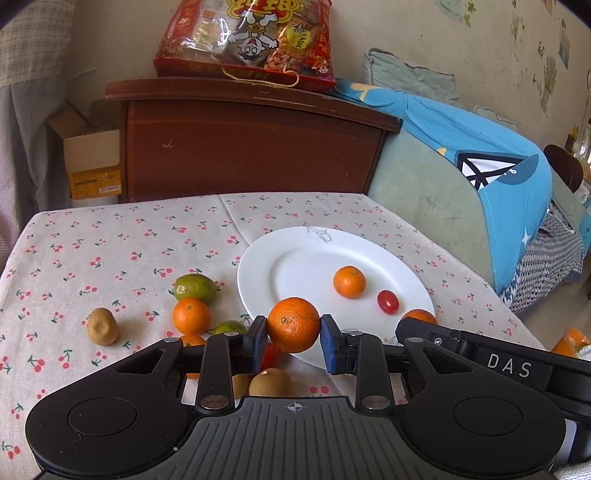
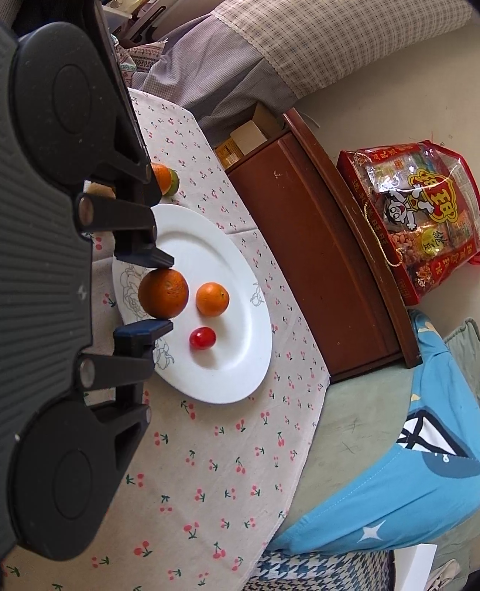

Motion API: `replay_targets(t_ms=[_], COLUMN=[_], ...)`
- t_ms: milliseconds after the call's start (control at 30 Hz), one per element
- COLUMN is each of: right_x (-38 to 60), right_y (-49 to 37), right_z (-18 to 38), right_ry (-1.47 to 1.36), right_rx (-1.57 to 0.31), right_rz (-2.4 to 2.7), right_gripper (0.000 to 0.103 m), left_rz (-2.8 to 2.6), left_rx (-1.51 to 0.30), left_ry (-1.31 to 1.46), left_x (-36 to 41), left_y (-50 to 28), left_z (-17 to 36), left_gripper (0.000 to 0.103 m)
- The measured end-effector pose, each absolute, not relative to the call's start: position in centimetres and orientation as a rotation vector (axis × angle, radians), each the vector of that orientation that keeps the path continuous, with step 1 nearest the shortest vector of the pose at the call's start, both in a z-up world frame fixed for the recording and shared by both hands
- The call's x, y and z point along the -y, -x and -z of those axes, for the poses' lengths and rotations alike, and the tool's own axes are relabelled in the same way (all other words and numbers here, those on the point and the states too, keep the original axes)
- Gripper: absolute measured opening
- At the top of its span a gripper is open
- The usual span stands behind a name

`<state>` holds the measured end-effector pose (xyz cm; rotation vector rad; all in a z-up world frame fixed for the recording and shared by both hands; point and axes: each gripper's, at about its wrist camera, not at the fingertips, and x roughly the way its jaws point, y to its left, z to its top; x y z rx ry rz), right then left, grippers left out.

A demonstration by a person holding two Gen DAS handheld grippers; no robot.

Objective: Organize fruits
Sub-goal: 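Carry both oranges onto the plate and open both tools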

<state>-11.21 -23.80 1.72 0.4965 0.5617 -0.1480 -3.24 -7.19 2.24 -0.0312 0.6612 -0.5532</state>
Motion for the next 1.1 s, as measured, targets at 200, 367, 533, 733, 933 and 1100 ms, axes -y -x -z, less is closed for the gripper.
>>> replay_targets(t_ms=[200, 367, 533, 733, 933, 1100], right_x=[24.3, 24.7, 24.8, 24.5, 23.8, 23.0], right_y=[10.5, 10.4, 10.5, 10.5, 10.8, 11.2], right_z=[-0.7, -0.6, -0.7, -0.8, -1.0, -1.2], right_ry=[-0.521, -0.544, -0.550, -0.539, -0.508, -0.475], right_rx=[-0.584, -0.575, -0.569, -0.574, -0.587, -0.596], right_rz=[0.166, 0.187, 0.193, 0.192, 0.164, 0.135], right_gripper=[0.031, 0.033, 0.033, 0.034, 0.035, 0.038], left_rz=[0.564, 0.560, 0.537, 0.478, 0.424, 0.385], left_rx=[-0.683, -0.687, -0.658, -0.654, -0.651, -0.649], left_ry=[0.035, 0.033, 0.050, 0.070, 0.087, 0.099], left_x=[8.3, 9.0, 9.0, 7.6, 5.4, 3.2], left_y=[2.2, 1.6, 1.5, 1.7, 2.1, 2.8], left_z=[-1.5, -1.1, -2.0, -2.9, -4.0, -4.6], left_gripper=[0.028, 0.031, 0.047, 0.056, 0.064, 0.065])
